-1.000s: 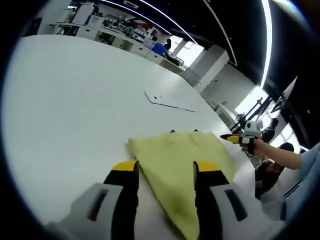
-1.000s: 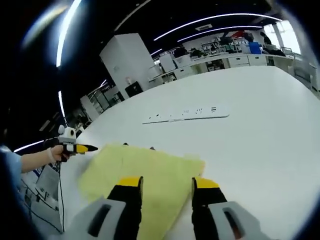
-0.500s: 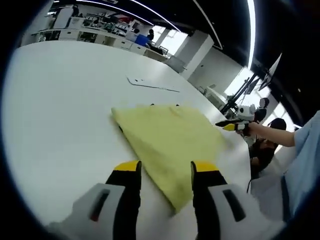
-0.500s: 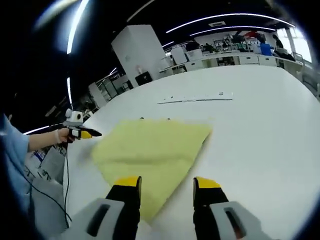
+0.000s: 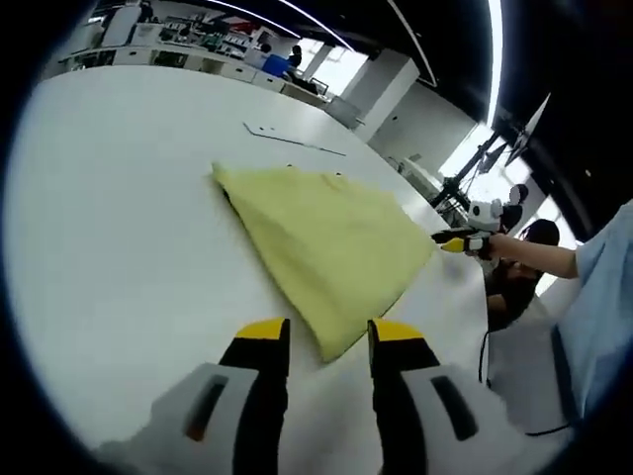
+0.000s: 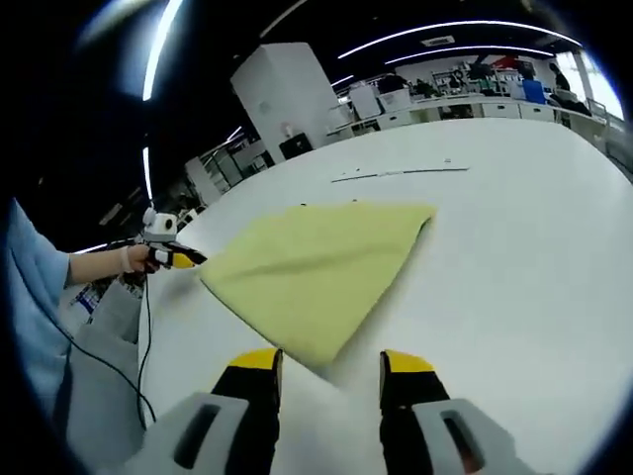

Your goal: Fold the garment on the visible template until the final outline fits inside the template.

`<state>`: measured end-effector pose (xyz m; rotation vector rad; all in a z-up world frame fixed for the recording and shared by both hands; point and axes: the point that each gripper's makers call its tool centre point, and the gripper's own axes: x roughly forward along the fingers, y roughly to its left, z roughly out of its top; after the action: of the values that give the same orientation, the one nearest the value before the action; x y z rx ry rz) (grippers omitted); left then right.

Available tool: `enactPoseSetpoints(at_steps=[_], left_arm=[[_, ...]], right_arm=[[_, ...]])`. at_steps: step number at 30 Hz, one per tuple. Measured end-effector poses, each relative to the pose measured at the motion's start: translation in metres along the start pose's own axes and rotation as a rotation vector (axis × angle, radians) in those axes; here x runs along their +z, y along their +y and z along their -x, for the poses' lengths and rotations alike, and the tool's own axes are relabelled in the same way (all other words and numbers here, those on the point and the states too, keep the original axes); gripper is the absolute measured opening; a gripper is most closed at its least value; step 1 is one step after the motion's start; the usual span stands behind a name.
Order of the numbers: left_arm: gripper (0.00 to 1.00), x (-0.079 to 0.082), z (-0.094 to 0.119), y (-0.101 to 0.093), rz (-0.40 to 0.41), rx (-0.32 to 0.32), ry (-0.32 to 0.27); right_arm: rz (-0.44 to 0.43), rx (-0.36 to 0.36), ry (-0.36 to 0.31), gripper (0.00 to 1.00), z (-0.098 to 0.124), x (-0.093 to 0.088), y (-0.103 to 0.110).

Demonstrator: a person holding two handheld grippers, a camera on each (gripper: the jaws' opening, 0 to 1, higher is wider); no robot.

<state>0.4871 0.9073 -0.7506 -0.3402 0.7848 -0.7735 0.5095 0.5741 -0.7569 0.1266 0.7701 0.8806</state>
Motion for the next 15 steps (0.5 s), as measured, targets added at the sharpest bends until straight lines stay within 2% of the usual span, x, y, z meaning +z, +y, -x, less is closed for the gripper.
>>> enactPoseSetpoints(at_steps=[3, 7, 9, 10, 11, 12, 14, 15], left_arm=[[0.27, -0.0028, -0.0011, 0.0003, 0.019, -0.002, 0.005], [0.21, -0.0041, -0.0006, -0.0024, 0.03, -0.004, 0.002], [0.17, -0.0045, -0.0002, -0.0021, 0.043, -0.005, 0.003], [0.14, -0.0045, -0.0001, -0.002, 0.053, -0.009, 0.003], [0.08, -0.0046, 0.0, -0.0019, 0.068, -0.012, 0.005], [0.01, -0.0044, 0.0004, -0.0026, 0.093, -0.013, 0.004], [0.0, -0.0016, 0.0019, -0.0039, 0.121, -0.019, -0.01], [0.0, -0.0016, 0.0026, -0.0043, 0.108, -0.017, -0.011]], right_arm=[[0.011, -0.006, 0.0, 0.28, 0.0003, -0.0008, 0.0002], [0.045, -0.008, 0.003, 0.13, 0.0006, -0.0017, 0.003], [0.049, -0.003, 0.0, 0.09, 0.0004, -0.0012, 0.004], [0.046, -0.003, 0.007, 0.03, 0.0003, -0.0025, 0.0044], [0.045, 0.001, 0.013, 0.0, 0.0004, -0.0036, 0.0052], [0.039, 0.002, 0.01, 0.0, 0.0004, -0.0033, 0.0057], [0.02, -0.001, 0.01, 0.0, 0.002, -0.0036, 0.0058], [0.013, 0.002, 0.006, 0.0, 0.0032, -0.0032, 0.0063]])
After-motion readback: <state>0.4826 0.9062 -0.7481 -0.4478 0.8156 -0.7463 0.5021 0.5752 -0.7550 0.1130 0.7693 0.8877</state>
